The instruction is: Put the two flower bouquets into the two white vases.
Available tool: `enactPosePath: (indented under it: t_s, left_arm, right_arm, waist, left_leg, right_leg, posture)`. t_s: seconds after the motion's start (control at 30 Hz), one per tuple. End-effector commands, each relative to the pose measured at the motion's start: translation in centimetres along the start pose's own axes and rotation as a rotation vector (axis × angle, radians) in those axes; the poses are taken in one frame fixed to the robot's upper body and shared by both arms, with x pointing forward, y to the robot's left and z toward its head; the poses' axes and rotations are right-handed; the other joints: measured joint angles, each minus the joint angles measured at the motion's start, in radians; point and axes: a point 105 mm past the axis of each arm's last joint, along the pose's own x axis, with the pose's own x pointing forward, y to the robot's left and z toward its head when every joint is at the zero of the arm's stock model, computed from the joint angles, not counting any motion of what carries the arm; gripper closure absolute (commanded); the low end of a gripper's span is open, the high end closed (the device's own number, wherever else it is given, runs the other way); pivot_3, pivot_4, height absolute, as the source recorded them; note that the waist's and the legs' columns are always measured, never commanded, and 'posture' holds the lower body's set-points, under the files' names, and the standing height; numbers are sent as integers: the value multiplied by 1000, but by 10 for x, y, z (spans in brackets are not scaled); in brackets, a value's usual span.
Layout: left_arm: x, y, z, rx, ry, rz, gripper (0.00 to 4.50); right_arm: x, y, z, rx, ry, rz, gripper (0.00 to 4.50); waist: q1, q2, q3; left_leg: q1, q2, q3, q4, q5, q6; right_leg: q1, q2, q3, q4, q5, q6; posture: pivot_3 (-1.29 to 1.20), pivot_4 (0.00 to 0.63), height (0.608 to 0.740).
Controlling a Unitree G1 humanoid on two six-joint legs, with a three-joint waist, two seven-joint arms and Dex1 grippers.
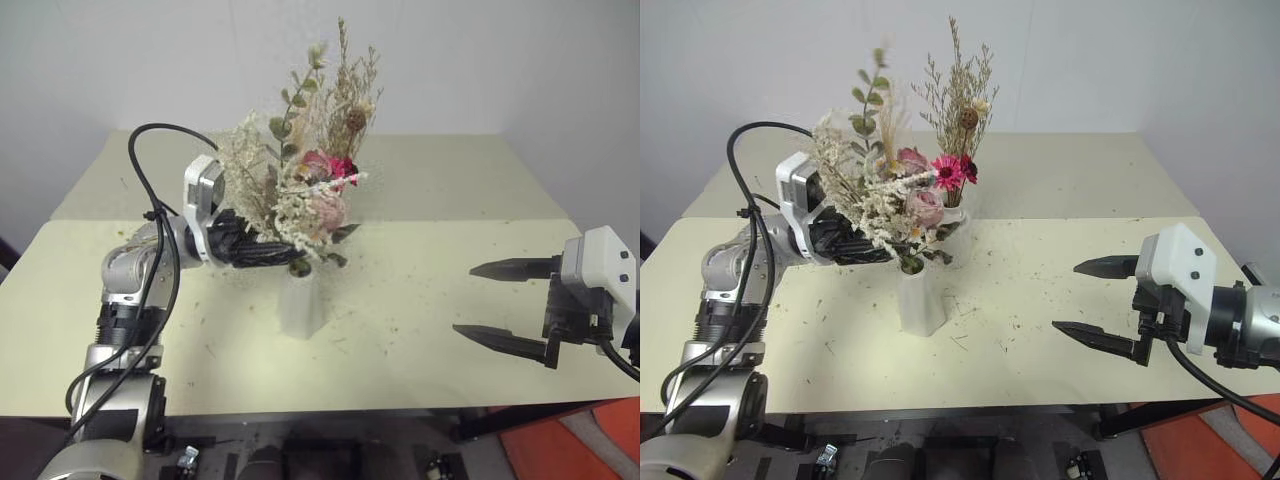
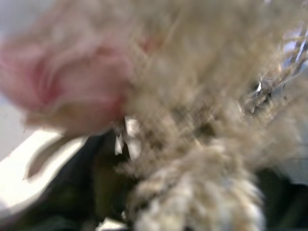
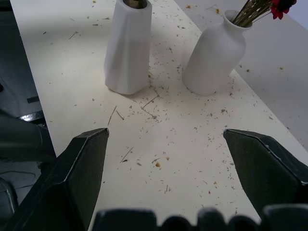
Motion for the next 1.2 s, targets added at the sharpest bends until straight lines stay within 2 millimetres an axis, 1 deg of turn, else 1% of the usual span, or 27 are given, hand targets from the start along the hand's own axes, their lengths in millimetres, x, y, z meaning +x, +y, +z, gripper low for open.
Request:
enactPosePath:
  t_s: [0.03,0.13,0.3,0.4,0.5,0.57,0.67,0.8,0.93,1.13,1.2]
  left_arm:
    - [-10,-3,-2,24,104,49,34]
    - [-24,-10,1,10,126,65,34]
    - [-50,-13,6,37,191,184,34]
    - [-70,-25,13,58,220,249,34]
    - [-94,-36,17,94,286,365,34]
    - [-112,-43,24,138,299,454,34]
    - [-129,-54,41,213,302,559,34]
    - [-138,-65,53,297,354,631,34]
    - [-140,-76,57,329,375,654,34]
    - [-145,-87,56,344,389,697,34]
    - [-146,-88,56,345,390,711,34]
  right_arm:
    - [-3,-4,4,-48,6,-21,0]
    - [-3,-4,2,-46,15,-22,0]
    - [-2,-5,-1,-46,22,-22,0]
    - [-2,-6,-2,-45,31,-23,0]
    - [-6,-7,-3,-46,37,-29,0]
    - [-10,-11,-6,-40,47,-45,0]
    - [-16,-19,-10,-50,60,-80,0]
    - [-28,-36,-17,-66,88,-136,0]
    - [-36,-55,-21,-96,90,-205,0]
    - [-41,-67,-17,-148,83,-212,0]
    - [-41,-71,-14,-182,42,-236,0]
  waist:
    - [0,0,0]
    - [1,0,0]
    - [0,0,0]
    - [-2,0,0]
    - [-5,0,0]
    - [-1,1,0]
    - [4,1,0]
    - [10,1,0]
    - [7,1,0]
    - [0,2,1]
    - [-1,2,1]
  left_leg:
    - [0,0,0,0,0,0]
    - [0,0,0,0,0,0]
    - [0,1,0,0,0,0]
    - [0,1,0,0,0,0]
    - [0,2,1,-1,0,0]
    - [0,2,1,-1,0,0]
    - [1,3,1,-1,0,0]
    - [1,2,2,-1,0,0]
    - [2,3,3,-1,0,0]
    - [2,4,5,-2,0,0]
    - [3,4,5,-2,0,0]
  right_leg:
    - [0,0,0,0,0,0]
    - [0,0,0,0,-1,1]
    - [0,0,0,0,-2,3]
    - [0,0,0,0,-2,3]
    - [-1,0,0,0,-3,3]
    - [-1,0,0,0,-3,2]
    - [-1,0,0,0,-4,4]
    - [0,0,-1,-1,-5,5]
    - [0,0,0,-1,-5,3]
    - [-1,0,1,-1,-6,2]
    - [-1,0,1,-1,-6,2]
  posture:
    - [0,150,740]
    - [0,150,740]
    - [0,150,740]
    - [0,150,740]
    - [0,150,740]
    - [0,150,740]
    - [0,150,740]
    - [0,150,740]
    - [0,150,740]
    - [0,150,740]
    - [0,150,740]
